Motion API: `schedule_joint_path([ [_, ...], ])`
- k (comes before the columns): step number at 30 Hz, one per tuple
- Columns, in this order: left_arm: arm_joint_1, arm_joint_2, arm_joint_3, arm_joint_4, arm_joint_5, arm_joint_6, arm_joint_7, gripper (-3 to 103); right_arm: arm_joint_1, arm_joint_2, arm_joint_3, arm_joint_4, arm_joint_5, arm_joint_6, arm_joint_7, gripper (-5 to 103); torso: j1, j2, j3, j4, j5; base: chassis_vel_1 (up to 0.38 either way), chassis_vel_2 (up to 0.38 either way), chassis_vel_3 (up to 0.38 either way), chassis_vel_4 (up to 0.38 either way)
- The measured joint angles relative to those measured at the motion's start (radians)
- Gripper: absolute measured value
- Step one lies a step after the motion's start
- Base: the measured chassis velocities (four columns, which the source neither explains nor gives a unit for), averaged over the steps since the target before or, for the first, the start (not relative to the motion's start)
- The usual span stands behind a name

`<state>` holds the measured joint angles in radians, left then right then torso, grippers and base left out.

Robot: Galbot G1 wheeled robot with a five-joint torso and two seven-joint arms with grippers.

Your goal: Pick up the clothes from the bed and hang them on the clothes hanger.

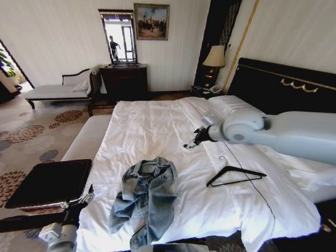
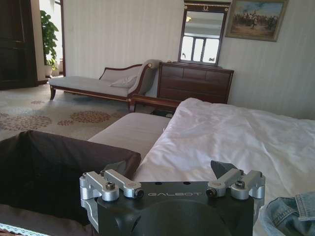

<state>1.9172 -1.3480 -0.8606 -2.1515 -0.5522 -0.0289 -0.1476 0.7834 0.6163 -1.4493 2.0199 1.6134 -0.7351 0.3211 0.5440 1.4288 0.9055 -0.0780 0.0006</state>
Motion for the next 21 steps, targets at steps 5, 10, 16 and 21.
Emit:
schedule_joint_path([
  [5, -0.004, -0.007, -0.003, 0.003, 0.000, 0.001, 0.000, 96, -0.155, -0.007, 0.102, 0.017, 0.011, 0.000, 0.056, 100, 0.000, 0.000, 0.000, -0.0009, -0.0001, 0.000, 0.000, 0.000, 0.000],
  [10, -0.018, -0.022, 0.004, 0.015, 0.006, 0.009, -0.001, 97, -0.373, -0.014, 0.261, 0.014, 0.000, -0.004, 0.126, 100, 0.000, 0.000, 0.000, -0.0007, -0.0003, 0.000, 0.000, 0.000, 0.000],
  [16, -0.024, -0.026, 0.005, 0.020, 0.013, 0.015, -0.001, 96, -0.578, 0.032, 0.362, -0.032, -0.008, -0.003, 0.187, 100, 0.000, 0.000, 0.000, -0.0005, -0.0005, 0.000, 0.000, 0.000, 0.000],
  [21, -0.023, -0.027, 0.000, 0.021, 0.012, 0.016, -0.002, 96, -0.676, 0.061, 0.410, -0.057, -0.035, -0.002, 0.200, 100, 0.000, 0.000, 0.000, -0.0005, -0.0009, 0.000, 0.000, 0.000, 0.000],
])
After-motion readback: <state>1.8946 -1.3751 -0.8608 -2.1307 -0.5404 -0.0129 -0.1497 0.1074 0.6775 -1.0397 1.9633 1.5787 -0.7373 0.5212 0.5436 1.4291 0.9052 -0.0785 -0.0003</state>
